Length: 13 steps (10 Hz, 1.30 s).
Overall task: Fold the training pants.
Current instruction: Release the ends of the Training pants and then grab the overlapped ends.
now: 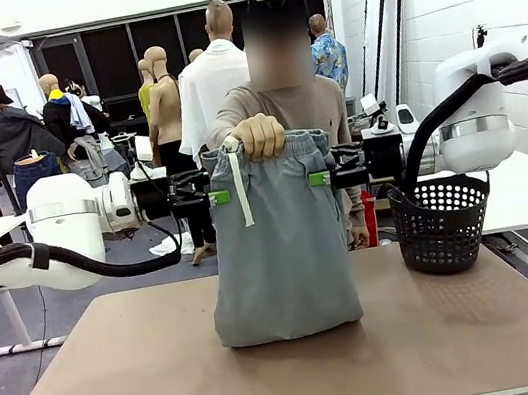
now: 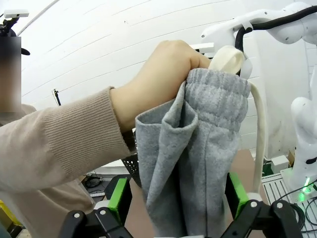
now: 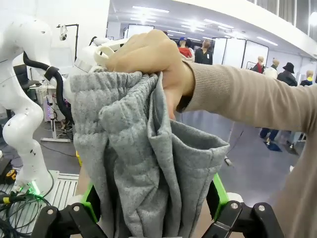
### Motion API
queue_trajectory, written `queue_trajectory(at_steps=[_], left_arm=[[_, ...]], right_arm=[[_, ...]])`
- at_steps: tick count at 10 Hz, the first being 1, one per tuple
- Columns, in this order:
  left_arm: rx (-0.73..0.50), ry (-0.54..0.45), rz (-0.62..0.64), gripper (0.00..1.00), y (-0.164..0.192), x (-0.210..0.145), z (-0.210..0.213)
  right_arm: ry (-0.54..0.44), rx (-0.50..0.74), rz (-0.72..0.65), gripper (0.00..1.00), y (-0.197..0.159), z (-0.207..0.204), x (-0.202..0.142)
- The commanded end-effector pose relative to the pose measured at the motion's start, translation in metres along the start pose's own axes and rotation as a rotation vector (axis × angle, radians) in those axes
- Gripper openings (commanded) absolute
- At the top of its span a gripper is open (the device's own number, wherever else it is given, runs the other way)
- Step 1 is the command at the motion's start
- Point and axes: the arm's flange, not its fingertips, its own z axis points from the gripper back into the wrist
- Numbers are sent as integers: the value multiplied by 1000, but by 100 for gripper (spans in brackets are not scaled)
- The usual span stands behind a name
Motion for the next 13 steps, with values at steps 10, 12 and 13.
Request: queue_trajectory(at_steps=[10, 12, 13], left_arm=[[-15, 36, -40, 15, 7, -1, -11], [-10, 32, -39, 0, 5, 0, -10], [-7, 23, -37, 0, 4, 0, -9]], right_arm=[[-12, 73, -18, 31, -9, -7, -4], [-6, 92, -31, 0, -11, -6, -4], [1, 106, -40, 0, -12, -5, -4]])
